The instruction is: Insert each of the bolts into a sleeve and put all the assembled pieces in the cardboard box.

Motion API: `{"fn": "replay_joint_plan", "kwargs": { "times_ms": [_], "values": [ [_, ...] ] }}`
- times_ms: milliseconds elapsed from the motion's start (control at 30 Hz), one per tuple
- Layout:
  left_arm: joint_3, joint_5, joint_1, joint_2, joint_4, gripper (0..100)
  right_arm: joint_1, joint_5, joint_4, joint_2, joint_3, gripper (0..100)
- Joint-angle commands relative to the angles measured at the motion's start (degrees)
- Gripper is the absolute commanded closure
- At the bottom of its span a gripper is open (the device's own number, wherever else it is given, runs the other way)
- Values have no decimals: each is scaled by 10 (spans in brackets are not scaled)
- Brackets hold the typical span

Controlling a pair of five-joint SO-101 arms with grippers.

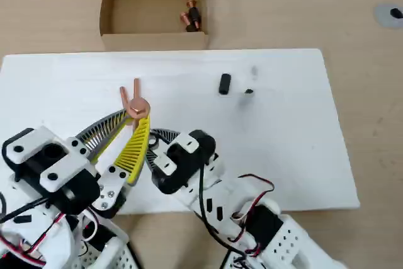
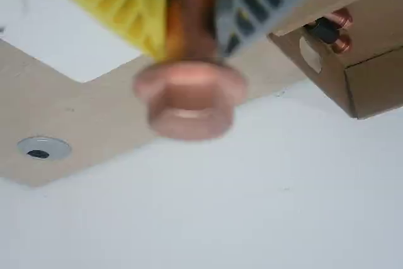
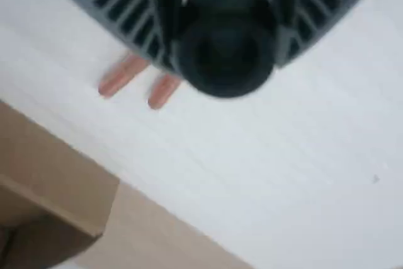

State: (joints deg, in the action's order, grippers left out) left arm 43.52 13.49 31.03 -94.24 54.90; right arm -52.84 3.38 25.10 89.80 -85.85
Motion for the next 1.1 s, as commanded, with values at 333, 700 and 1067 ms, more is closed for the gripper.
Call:
{"fn": "replay_joint_plan", "kwargs": {
  "times_ms": [333, 700, 1067],
  "values": [
    [-23, -98, 8, -26, 27, 994, -5, -3, 2, 13, 11, 988],
    [62, -112, 8, -106, 53, 994, -4, -3, 2, 13, 11, 988],
    [99, -122, 8, -106, 55, 993, -4, -3, 2, 13, 8, 988]
  ]
}}
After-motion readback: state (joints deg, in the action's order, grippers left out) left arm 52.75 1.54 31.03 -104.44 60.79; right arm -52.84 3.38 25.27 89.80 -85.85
